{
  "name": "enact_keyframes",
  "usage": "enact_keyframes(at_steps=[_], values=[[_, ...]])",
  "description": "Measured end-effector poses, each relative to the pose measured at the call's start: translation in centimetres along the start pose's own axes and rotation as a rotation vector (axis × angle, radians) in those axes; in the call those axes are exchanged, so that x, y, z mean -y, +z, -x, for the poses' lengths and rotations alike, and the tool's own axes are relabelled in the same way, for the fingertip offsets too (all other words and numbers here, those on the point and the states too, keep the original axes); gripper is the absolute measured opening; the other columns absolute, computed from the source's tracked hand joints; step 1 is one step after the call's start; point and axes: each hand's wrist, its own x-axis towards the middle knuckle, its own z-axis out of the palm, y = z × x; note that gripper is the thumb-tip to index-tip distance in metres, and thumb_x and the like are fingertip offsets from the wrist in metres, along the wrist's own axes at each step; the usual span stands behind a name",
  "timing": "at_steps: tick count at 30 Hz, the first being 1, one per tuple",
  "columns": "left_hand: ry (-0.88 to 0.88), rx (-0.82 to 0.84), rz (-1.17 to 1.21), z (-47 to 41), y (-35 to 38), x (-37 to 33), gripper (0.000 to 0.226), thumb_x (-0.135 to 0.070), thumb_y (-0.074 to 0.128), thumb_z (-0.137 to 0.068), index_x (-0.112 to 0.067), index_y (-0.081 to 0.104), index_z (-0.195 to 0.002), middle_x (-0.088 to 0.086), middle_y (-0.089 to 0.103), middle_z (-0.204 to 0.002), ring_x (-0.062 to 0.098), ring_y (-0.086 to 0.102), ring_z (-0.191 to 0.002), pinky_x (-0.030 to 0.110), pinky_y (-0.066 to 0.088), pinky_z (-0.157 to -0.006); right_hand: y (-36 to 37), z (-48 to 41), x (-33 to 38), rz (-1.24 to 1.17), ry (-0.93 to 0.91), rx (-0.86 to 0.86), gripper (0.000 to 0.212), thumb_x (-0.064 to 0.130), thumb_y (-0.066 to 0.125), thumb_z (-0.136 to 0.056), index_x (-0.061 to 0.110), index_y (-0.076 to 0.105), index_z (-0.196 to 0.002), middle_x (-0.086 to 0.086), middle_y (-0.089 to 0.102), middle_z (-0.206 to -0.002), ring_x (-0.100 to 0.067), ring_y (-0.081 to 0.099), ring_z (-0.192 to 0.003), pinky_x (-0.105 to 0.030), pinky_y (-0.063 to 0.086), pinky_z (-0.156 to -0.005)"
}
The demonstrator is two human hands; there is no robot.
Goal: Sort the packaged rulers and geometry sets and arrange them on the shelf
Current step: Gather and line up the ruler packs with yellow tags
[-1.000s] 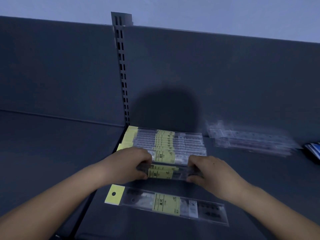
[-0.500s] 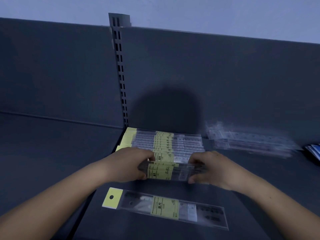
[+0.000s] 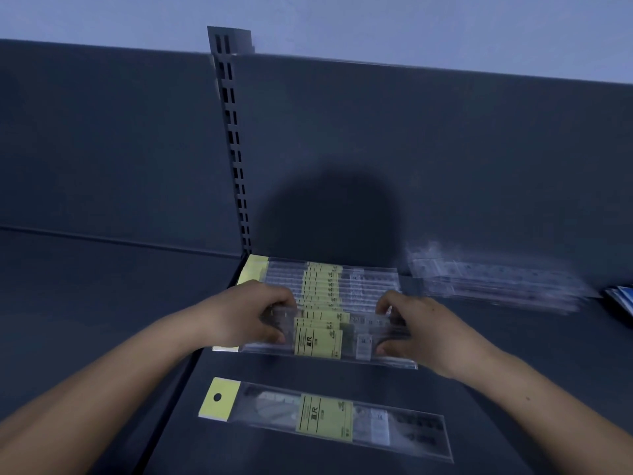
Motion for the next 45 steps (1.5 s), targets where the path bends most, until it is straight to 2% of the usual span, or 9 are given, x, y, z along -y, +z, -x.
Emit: enact_keyframes(at_steps=[9,13,18,23,28,30,32,39,45], values=[[0.165,-0.12,-0.294,0.7,1.3,0.9,0.055,-0.035,0.064,-0.085,-0.03,0.041,-0.135,-0.015,0.038,-0.129,0.004,0.035,-0.122,0.019,0.026,-0.103,1.5,0.4,-0.8,0.201,-0.137,-0.129,0.048,0.048,0.056,-0.087,0.025,0.048,-0.128,0.009,0.043,-0.122,-0.011,0.039,-0.111,-0.022,0.033,-0.096],[0.16,-0.1,-0.307,2.2,2.1,0.9,0.076,-0.067,0.028,-0.076,-0.029,0.036,-0.142,-0.014,0.029,-0.143,0.002,0.025,-0.131,0.007,0.011,-0.1,2.8,1.3,-1.3,0.229,-0.192,-0.162,0.049,0.052,0.042,-0.092,0.019,0.054,-0.126,0.005,0.048,-0.128,-0.015,0.045,-0.118,-0.024,0.036,-0.101],[0.078,0.028,-0.394,3.3,3.4,1.0,0.092,-0.077,-0.004,-0.065,-0.032,-0.018,-0.144,-0.017,-0.027,-0.151,-0.004,-0.03,-0.135,0.013,-0.022,-0.106,4.5,2.0,-1.6,0.222,-0.218,0.062,0.082,0.072,-0.005,-0.075,0.03,-0.019,-0.143,0.016,-0.031,-0.148,0.0,-0.033,-0.135,-0.023,-0.021,-0.112],[0.032,0.1,-0.425,3.1,3.7,0.8,0.092,-0.076,-0.006,-0.063,-0.03,-0.03,-0.139,-0.015,-0.038,-0.146,0.001,-0.04,-0.131,0.023,-0.026,-0.108,4.5,1.9,-1.2,0.268,-0.192,0.096,0.087,0.079,0.001,-0.072,0.031,-0.029,-0.138,0.014,-0.042,-0.142,-0.003,-0.043,-0.129,-0.026,-0.027,-0.108],[0.084,-0.003,-0.366,3.4,3.8,0.9,0.088,-0.076,0.001,-0.072,-0.031,-0.018,-0.146,-0.018,-0.03,-0.15,-0.005,-0.036,-0.132,0.023,-0.025,-0.11,4.6,2.1,-1.1,0.094,-0.211,-0.064,0.079,0.075,0.013,-0.082,0.034,-0.006,-0.146,0.013,-0.018,-0.155,-0.001,-0.026,-0.139,-0.029,-0.015,-0.116],[0.204,-0.126,-0.253,4.0,3.1,0.6,0.077,-0.078,0.019,-0.08,-0.037,0.02,-0.145,-0.023,0.005,-0.154,-0.007,-0.005,-0.14,0.022,-0.001,-0.115,4.3,2.6,-1.2,0.024,-0.316,-0.254,0.067,0.071,0.03,-0.087,0.031,0.04,-0.139,0.012,0.029,-0.151,-0.003,0.016,-0.141,-0.033,0.017,-0.117],[0.279,-0.116,-0.192,4.9,2.2,-0.1,0.049,-0.074,0.045,-0.078,-0.042,0.049,-0.115,-0.029,0.043,-0.117,-0.009,0.034,-0.115,0.016,0.024,-0.102,3.4,3.2,-1.2,0.035,-0.382,-0.212,0.05,0.073,0.045,-0.08,0.033,0.061,-0.106,0.023,0.053,-0.109,0.005,0.043,-0.107,-0.024,0.038,-0.094],[0.125,0.17,-0.31,5.5,2.1,-1.3,0.029,-0.05,0.064,-0.079,-0.037,0.046,-0.098,-0.019,0.043,-0.092,-0.004,0.035,-0.088,0.007,0.03,-0.078,2.4,3.8,0.1,0.038,-0.264,0.264,0.035,0.06,0.07,-0.068,0.042,0.042,-0.078,0.023,0.04,-0.084,0.008,0.037,-0.082,-0.012,0.031,-0.069],[0.105,0.028,-0.144,4.2,1.9,-1.0,0.024,-0.027,0.068,-0.081,-0.029,0.044,-0.079,-0.016,0.045,-0.085,-0.005,0.039,-0.081,0.011,0.034,-0.07,2.2,3.1,0.6,-0.056,-0.155,0.05,0.035,0.037,0.073,-0.075,0.031,0.039,-0.067,0.015,0.047,-0.074,0.0,0.044,-0.069,-0.016,0.034,-0.06]])
